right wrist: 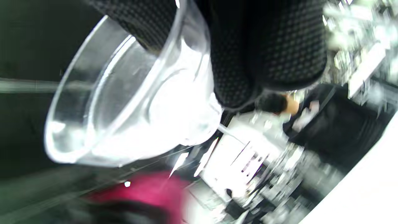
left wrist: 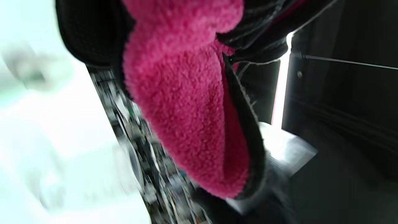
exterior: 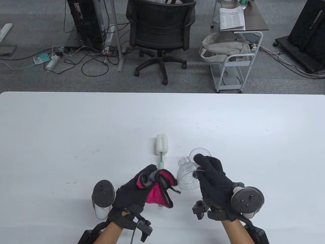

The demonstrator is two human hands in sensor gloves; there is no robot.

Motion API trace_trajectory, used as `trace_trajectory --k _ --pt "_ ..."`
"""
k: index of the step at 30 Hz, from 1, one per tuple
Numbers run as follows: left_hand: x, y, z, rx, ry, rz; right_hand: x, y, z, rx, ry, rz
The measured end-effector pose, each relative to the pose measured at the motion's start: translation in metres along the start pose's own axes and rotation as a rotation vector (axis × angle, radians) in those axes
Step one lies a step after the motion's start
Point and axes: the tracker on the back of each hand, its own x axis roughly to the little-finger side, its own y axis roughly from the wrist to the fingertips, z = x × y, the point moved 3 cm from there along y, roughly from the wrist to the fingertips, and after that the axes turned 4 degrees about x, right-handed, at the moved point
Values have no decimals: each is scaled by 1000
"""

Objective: Brush the shaker cup with the cup brush

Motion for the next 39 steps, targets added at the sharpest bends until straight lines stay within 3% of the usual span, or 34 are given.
trace_trajectory --k 2,4,8,10,12,14,17,18,22,26,30,34,37,39 --pt "2 0 2 13 -21 -1 2 -2 -19 -177 179 -73" --pt "-1 0 8 38 -49 16 1 -8 -39 -255 177 -92" --pt "-15 -2 32 249 -174 137 -5 -15 -56 -181 -232 37" --pt "-18 -5 44 410 -158 163 -8 -16 -58 -156 -328 74" --pt "-21 -9 52 467 -115 233 -10 -16 -58 -135 -418 101" --pt "-27 -12 55 416 -125 302 -5 -16 -59 -132 -458 73" --pt "-36 -16 53 284 -48 374 11 -16 -61 -141 -269 -103" --pt "-41 -18 52 272 21 420 21 -20 -64 -156 -120 -239" --pt "-59 -29 59 238 242 543 31 -23 -64 -146 10 -355" --pt "-68 -41 76 190 590 646 43 -33 -67 -164 276 -545" --pt "-69 -46 90 113 829 656 47 -46 -82 -268 515 -659" --pt "-65 -42 89 105 754 598 37 -51 -95 -332 686 -636" --pt "-63 -36 86 198 487 605 32 -50 -95 -346 617 -571" --pt "-57 -28 80 255 163 552 26 -46 -94 -361 576 -477"
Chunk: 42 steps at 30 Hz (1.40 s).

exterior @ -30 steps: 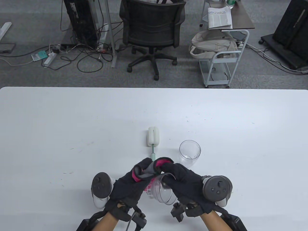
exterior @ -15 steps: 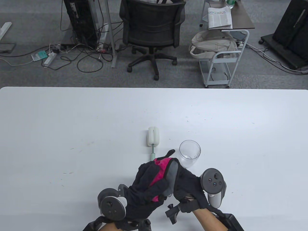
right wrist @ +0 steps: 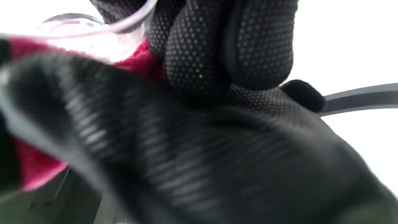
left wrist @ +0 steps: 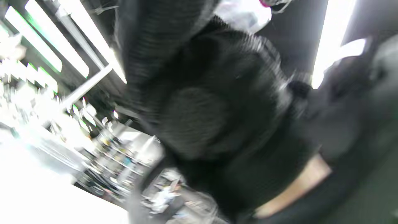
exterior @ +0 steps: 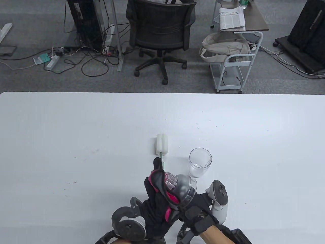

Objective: Brush the shaker cup with the cup brush

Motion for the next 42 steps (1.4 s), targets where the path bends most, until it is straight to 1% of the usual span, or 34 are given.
trace_trajectory --k 2,3,5,7,9,10,11,12,13,14,15,16,17,19,20,21,22,23,25,26,27,28,29,30,31,32,33,34,35,37,38,39,40,42 --pt "8 -1 -5 -1 -288 -23 -7 1 3 58 -90 43" --pt "11 -1 -6 -8 -394 -28 -10 2 5 65 -170 91" --pt "19 -3 -7 -17 -574 -55 -15 4 9 102 -261 117" --pt "27 -4 -9 -14 -639 -88 -20 6 15 130 -355 156" --pt "32 -6 -14 -24 -636 -126 -29 8 18 132 -566 233" --pt "32 -6 -16 -31 -609 -135 -32 8 18 129 -624 253" --pt "30 -6 -19 -42 -533 -148 -38 7 19 140 -739 297" --pt "27 -6 -22 -44 -473 -154 -42 7 19 153 -795 323" --pt "23 -5 -25 -30 -365 -140 -47 6 19 168 -853 353" --pt "17 -6 -27 -30 -245 -115 -50 5 20 196 -903 355" --pt "13 -5 -28 -33 -163 -92 -51 4 22 219 -916 347" --pt "6 -5 -25 -6 -16 -55 -51 3 26 285 -925 342" --pt "1 -5 -21 22 112 -38 -51 3 31 325 -888 315" --pt "-6 -4 -10 79 341 -1 -38 4 40 350 -709 186" --pt "-7 -4 -4 101 397 0 -34 5 42 344 -640 150" --pt "-7 -4 2 123 442 -3 -23 6 43 314 -467 61" --pt "-5 -4 6 128 458 -19 -11 7 40 261 -304 -22" --pt "-2 -4 7 120 442 -35 -2 8 35 192 -193 -76" --pt "4 -4 7 103 263 -54 12 8 22 101 -2 -121" --pt "6 -4 6 96 205 -62 14 8 20 90 16 -125" --pt "10 -5 4 70 86 -75 15 8 15 63 40 -112" --pt "16 -5 3 57 -55 -75 12 8 10 32 25 -70" --pt "17 -6 1 46 -173 -61 9 7 11 65 -11 -60" --pt "19 -6 -2 24 -279 -70 3 8 14 105 -72 -21" --pt "22 -6 -5 5 -343 -85 0 9 14 96 -110 9" --pt "24 -6 -7 -22 -454 -90 -4 8 15 77 -202 59" --pt "28 -7 -8 -37 -536 -103 -7 8 17 106 -253 75" --pt "29 -7 -8 -44 -575 -108 -10 8 18 116 -272 84" --pt "33 -8 -11 -60 -612 -132 -13 9 19 116 -319 105" --pt "37 -10 -17 -94 -606 -160 -20 9 21 108 -498 142" --pt "37 -10 -21 -92 -569 -159 -26 9 21 102 -639 192" --pt "36 -10 -22 -93 -525 -165 -30 8 21 118 -733 226" --pt "35 -10 -25 -101 -437 -180 -36 7 22 157 -837 268" --pt "29 -9 -29 -94 -295 -172 -39 5 24 200 -869 271"
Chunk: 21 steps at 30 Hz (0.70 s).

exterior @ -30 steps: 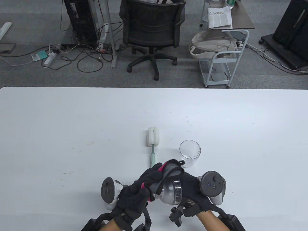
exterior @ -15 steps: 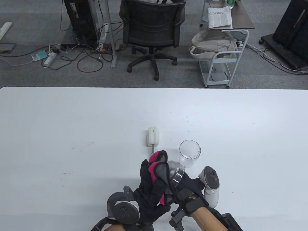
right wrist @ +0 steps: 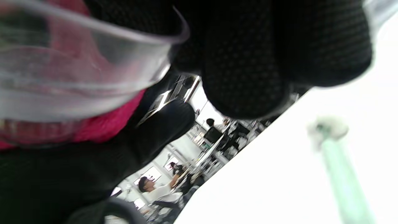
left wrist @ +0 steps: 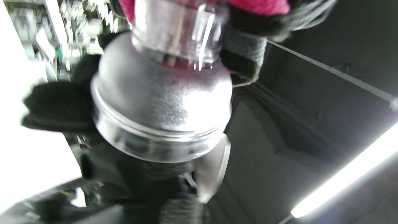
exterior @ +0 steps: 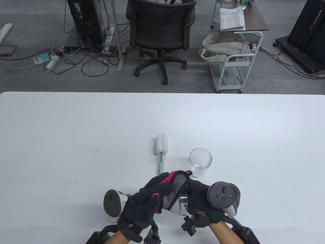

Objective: Brush the shaker cup with the cup brush

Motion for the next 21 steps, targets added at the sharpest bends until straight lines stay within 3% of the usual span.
trace_trajectory --k 3,6,9,11,13,15,21 --pt "-10 -1 6 33 234 72 9 -2 7 85 52 -96" --pt "-21 -1 17 102 575 131 26 -5 5 87 183 -240" --pt "-28 -2 29 135 833 162 39 -8 -6 3 482 -385" --pt "-31 -4 35 120 898 193 42 -10 -19 -98 666 -445" --pt "-31 -5 38 107 874 210 41 -13 -30 -186 815 -451" --pt "-28 -4 37 99 730 222 35 -13 -40 -231 929 -413" --pt "-12 0 29 102 189 119 25 -12 -44 -173 812 -273"
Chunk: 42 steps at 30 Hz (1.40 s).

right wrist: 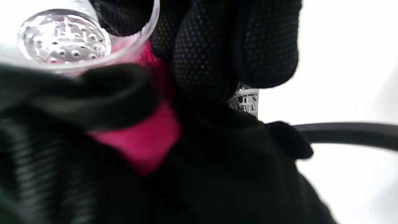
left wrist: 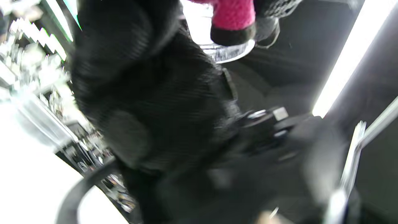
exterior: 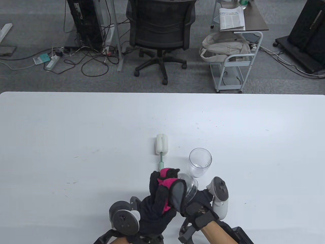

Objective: Brush the shaker cup with the cup brush

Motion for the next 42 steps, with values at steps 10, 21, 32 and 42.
trace_trajectory --k 10,21,32,42 --pt "23 -9 -33 -185 -333 -166 -39 -1 0 117 -627 315" --pt "-1 -4 -46 -22 519 -157 -76 -14 36 380 -970 464" --pt "105 -39 -105 117 958 -958 -71 -16 107 569 -538 299" --pt "168 -89 -106 367 856 -1429 -67 -14 100 528 -524 283"
